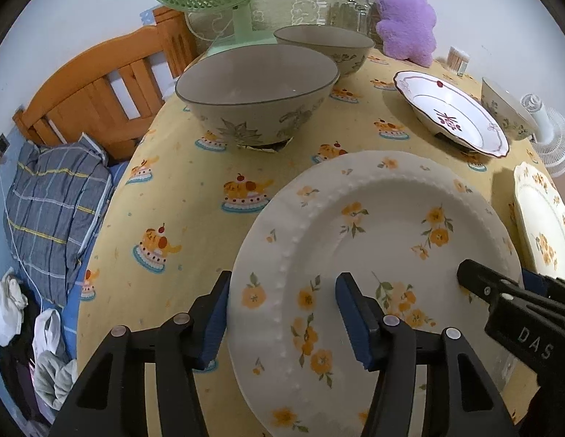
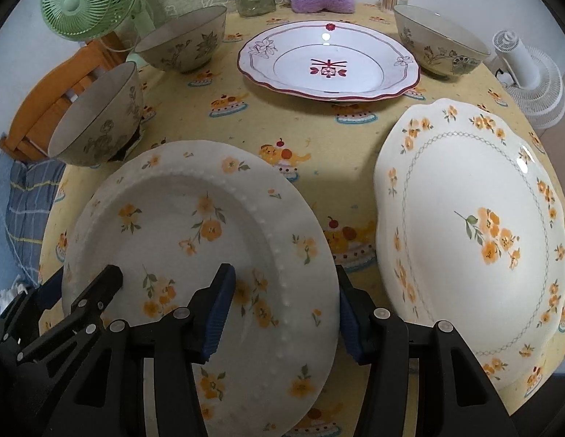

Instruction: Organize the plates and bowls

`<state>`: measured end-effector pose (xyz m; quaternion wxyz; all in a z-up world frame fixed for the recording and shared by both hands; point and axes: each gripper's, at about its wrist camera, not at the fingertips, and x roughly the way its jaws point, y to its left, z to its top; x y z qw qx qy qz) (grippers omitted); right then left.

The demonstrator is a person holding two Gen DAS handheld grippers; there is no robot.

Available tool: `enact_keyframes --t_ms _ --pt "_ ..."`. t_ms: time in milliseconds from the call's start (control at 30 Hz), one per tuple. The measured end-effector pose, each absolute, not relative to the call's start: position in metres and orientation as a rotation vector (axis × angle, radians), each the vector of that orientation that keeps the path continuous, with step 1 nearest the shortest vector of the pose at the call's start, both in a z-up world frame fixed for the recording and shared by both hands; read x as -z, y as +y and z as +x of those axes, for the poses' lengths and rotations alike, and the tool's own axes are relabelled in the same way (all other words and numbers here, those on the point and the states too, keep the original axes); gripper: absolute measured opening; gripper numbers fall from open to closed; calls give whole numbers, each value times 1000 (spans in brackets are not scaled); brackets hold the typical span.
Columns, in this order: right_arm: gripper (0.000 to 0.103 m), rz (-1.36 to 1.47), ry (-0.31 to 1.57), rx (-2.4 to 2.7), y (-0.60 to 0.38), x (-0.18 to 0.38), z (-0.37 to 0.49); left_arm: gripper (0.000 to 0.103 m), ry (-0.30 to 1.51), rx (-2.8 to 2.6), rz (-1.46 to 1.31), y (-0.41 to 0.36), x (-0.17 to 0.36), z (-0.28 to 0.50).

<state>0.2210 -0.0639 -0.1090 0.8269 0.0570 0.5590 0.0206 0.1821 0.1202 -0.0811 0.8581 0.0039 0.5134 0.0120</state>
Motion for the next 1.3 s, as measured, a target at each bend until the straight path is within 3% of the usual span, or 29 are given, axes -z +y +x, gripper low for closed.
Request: enact_keyframes --t_ms 133,800,1300 --pt "62 117 1180 -32 -61 110 224 64 1075 -12 11 119 83 185" --pt "62 53 1157 57 -64 75 178 60 1099 76 -62 117 54 149" --pt "62 85 1083 70 -109 49 157 60 1024 102 -29 72 27 138"
